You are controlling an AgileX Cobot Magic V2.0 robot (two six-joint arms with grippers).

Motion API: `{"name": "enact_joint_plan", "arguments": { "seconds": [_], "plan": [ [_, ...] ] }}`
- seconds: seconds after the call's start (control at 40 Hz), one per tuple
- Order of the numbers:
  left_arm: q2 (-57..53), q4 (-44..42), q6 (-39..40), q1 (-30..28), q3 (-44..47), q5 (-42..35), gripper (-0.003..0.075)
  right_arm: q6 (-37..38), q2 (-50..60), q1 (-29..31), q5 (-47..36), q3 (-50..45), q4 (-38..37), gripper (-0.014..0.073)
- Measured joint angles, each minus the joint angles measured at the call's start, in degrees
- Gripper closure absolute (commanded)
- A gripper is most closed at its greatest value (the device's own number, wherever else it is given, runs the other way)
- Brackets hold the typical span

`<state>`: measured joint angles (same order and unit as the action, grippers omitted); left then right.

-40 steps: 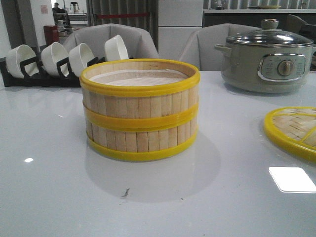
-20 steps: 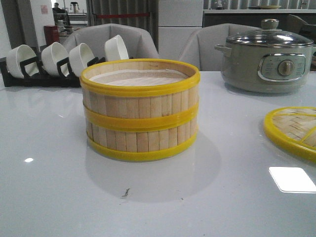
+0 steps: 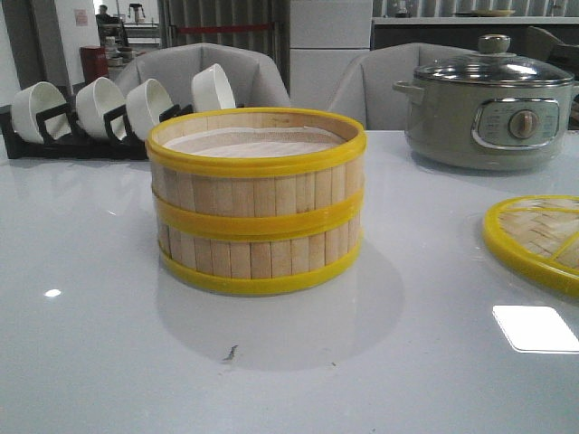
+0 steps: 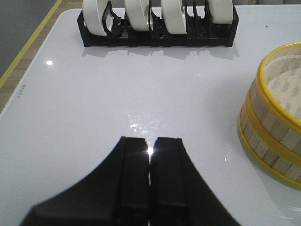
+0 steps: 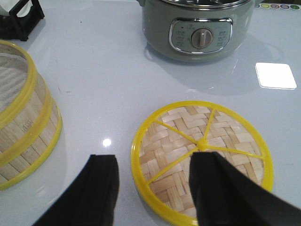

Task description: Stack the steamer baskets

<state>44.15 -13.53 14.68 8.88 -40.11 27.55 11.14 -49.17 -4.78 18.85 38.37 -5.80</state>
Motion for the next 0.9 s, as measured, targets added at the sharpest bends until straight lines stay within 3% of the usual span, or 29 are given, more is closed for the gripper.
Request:
{"name": "enact_joint_plan", "arguments": {
  "seconds": [0.899],
  "plan": [
    [0.00,0.00,0.00,0.00,0.00,0.00,0.0636,0.00,-7.82,-0.37,9.10,0.98,2.11,0.0146]
  ]
}}
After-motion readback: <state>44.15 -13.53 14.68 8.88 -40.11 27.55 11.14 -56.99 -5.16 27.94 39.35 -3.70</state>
